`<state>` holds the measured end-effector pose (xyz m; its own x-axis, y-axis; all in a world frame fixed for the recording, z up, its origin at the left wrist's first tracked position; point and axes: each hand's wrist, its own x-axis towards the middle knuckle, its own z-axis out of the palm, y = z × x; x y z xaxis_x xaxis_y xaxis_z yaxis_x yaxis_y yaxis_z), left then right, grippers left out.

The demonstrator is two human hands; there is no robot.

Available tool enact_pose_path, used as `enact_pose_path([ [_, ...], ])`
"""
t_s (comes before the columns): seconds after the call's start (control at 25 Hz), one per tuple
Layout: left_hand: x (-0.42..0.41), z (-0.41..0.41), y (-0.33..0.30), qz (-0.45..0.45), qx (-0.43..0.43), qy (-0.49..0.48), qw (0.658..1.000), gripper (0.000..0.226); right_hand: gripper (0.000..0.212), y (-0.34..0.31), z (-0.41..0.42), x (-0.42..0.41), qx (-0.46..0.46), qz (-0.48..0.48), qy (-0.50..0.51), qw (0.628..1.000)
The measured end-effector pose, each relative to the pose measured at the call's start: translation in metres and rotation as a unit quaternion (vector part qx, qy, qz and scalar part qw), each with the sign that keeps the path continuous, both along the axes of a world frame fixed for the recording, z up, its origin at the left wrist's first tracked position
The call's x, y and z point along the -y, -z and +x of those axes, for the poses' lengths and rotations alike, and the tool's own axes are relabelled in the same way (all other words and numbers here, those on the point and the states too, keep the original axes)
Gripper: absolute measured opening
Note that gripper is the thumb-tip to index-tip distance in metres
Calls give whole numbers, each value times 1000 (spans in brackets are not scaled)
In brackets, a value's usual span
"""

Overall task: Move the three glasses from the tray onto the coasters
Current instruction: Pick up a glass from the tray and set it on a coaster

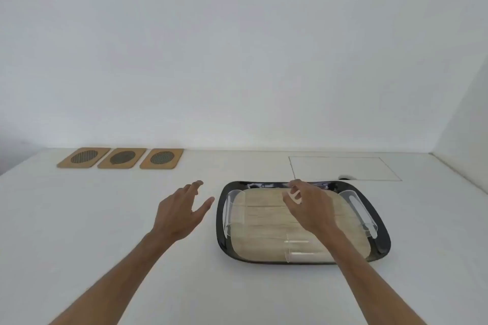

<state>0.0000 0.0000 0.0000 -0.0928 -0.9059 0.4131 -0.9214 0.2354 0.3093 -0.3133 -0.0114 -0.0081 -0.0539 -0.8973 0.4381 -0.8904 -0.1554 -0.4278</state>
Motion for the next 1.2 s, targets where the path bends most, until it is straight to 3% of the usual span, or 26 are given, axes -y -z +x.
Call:
enact_pose_path([
  [0.4,-4,-47,47,108,-3,-3,994,59,43,39,39,-1,1,56,-112,992],
  [0.72,3,-65,62,132,-38,13,990,43,83,54,77,9,-42,179,-172,968],
  [0.88,6,-66,60,135,-88,19,987,36,95,60,99,13,-17,221,-131,966],
  [1.2,10,-68,64,128,-141,52,980,36,88,69,128,17,38,224,5,974],
])
